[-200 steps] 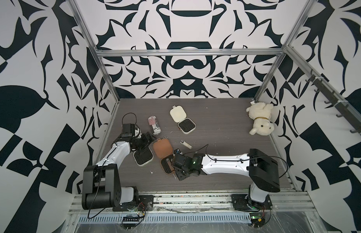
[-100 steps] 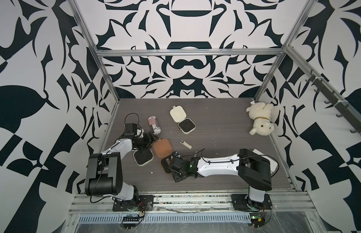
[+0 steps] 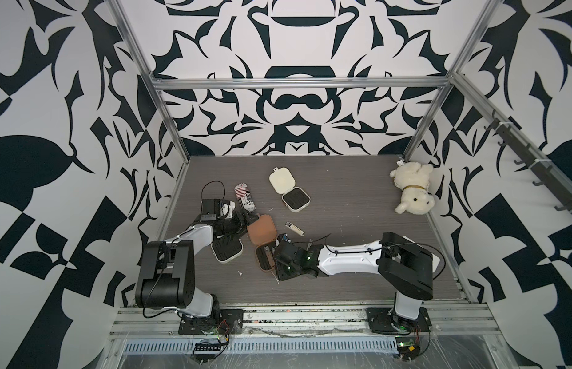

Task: Organize nail clipper sets
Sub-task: Close the storage box at the center of the board.

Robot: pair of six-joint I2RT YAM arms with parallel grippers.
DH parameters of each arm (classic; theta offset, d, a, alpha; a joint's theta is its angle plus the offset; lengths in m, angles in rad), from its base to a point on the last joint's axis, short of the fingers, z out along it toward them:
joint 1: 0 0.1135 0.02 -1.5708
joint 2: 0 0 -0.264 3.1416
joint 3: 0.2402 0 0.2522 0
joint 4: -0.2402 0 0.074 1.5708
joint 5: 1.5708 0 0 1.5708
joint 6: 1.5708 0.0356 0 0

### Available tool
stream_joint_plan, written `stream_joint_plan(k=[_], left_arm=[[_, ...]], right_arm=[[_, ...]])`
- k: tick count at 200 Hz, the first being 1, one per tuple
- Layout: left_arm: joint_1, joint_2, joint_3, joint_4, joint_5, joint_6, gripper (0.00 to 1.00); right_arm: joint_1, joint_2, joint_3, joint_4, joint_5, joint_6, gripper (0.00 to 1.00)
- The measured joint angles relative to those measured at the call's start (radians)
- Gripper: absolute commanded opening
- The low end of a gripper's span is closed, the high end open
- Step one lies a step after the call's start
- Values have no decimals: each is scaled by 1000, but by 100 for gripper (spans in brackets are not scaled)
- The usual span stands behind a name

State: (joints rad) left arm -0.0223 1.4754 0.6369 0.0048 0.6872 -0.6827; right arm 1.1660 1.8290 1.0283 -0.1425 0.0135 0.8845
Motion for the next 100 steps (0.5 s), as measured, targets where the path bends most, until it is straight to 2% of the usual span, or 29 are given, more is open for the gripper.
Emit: stream_joint_plan(k=[54, 100], left_arm=[[-63, -117, -21, 51, 37, -13, 82], [-115, -139, -24, 56, 43, -20, 82]], right_arm=[[-35, -21, -26, 5, -4, 4, 21], [-59, -30, -38, 5, -6, 4, 21]])
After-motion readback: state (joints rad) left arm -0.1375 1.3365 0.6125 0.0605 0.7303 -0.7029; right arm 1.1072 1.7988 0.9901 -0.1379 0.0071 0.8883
